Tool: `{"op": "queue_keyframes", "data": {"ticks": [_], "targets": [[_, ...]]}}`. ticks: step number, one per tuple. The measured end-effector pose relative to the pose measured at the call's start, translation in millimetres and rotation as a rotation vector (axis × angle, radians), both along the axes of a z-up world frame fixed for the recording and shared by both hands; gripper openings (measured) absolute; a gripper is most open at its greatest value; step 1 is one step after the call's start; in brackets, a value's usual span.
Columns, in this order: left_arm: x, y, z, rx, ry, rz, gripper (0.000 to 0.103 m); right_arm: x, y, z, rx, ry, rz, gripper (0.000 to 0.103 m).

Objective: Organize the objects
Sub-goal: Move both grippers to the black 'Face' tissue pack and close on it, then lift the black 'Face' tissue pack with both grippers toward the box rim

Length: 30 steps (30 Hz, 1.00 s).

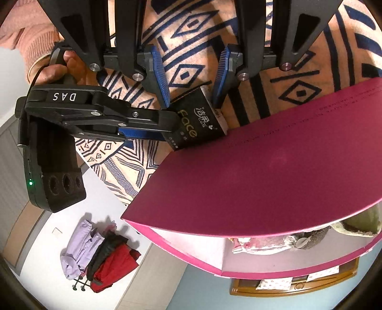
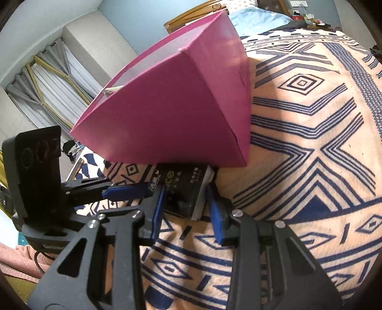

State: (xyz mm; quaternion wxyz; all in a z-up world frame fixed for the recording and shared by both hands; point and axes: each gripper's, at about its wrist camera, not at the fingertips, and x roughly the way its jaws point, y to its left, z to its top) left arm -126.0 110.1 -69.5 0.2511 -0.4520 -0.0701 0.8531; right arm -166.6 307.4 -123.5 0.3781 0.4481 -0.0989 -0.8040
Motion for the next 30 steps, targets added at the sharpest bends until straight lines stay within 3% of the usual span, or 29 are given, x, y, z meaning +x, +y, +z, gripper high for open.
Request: {"op": "queue_keyframes", "data": {"ticks": [30], "targets": [[29.2, 8.2, 41.0, -0.014, 0.142, -0.029, 0.036, 33.4, 5.3, 43.3, -0.027, 0.126, -0.014, 0.038]]}}
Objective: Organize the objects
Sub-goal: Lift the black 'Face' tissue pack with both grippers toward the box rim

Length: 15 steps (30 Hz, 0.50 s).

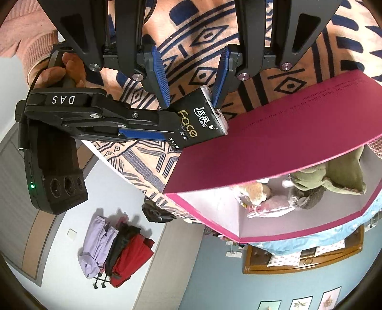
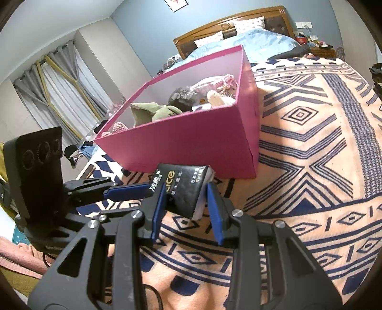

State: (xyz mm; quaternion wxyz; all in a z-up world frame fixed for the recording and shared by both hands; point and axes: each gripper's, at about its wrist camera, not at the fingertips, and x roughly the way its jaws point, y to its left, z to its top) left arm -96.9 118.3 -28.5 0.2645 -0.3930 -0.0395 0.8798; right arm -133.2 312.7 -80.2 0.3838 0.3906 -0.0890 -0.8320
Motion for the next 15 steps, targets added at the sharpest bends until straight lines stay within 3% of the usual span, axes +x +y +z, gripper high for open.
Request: {"op": "queue_keyframes", "data": {"ticks": [15], "targets": [[6.7, -9.0, 14.3, 0.015, 0.038, 0.002, 0.036, 8.7, -0.1, 17.4, -0.012, 0.048, 0.005, 0.038]]}}
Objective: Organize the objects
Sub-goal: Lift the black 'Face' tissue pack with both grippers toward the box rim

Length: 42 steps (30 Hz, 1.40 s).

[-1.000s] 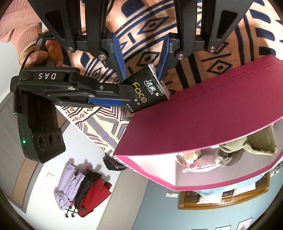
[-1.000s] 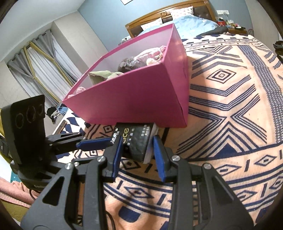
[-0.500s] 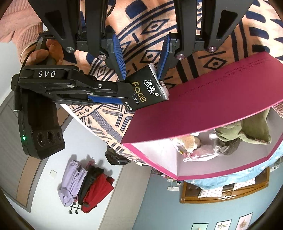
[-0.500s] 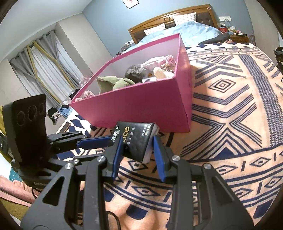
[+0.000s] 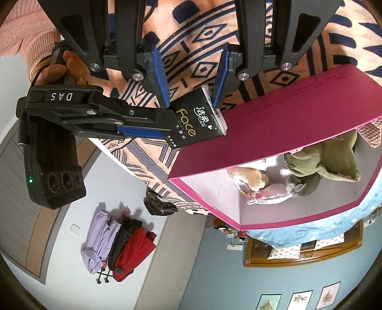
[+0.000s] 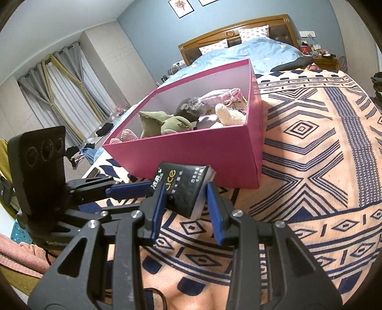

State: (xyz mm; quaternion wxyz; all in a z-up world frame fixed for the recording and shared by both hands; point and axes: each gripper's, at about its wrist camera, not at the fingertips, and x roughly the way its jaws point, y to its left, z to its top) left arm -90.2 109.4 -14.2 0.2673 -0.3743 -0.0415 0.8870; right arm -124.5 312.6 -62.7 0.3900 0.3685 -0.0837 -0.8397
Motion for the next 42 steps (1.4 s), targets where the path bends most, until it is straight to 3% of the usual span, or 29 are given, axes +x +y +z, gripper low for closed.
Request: {"op": "queue_keyframes", "data": {"ticks": [42], "targets": [[-2.4, -2.2, 19.7, 0.001, 0.064, 0.006, 0.036, 1.5, -1.6, 26.2, -0.011, 0.070, 0.001, 0.038]]}}
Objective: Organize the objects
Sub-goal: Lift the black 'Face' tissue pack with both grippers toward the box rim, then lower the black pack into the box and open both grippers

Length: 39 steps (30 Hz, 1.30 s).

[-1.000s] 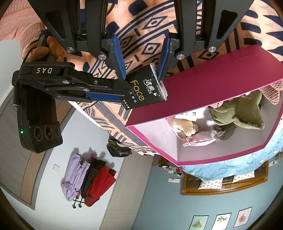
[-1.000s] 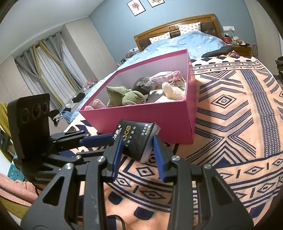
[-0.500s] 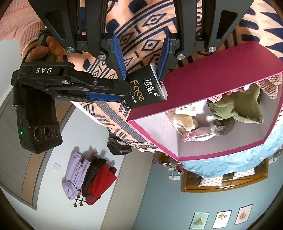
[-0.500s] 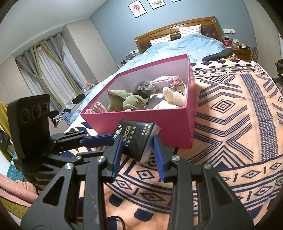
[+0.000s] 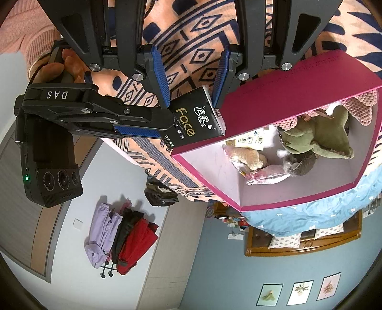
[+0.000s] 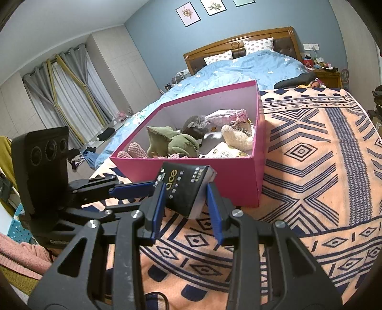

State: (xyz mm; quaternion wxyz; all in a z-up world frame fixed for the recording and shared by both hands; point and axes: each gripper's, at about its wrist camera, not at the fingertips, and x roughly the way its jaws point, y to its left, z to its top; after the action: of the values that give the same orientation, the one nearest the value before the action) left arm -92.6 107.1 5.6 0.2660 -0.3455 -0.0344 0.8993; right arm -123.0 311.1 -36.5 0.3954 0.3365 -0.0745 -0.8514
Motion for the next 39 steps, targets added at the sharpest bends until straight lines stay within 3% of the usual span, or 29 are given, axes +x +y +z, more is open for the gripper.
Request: {"op": "queue_keyframes", "data": {"ticks": [39], "targets": [[-14.0, -4.6, 17.5, -0.009, 0.046, 0.017, 0.036, -12.2, -5.7, 17.1, -0.006, 0.053, 0.003, 0.038]]}}
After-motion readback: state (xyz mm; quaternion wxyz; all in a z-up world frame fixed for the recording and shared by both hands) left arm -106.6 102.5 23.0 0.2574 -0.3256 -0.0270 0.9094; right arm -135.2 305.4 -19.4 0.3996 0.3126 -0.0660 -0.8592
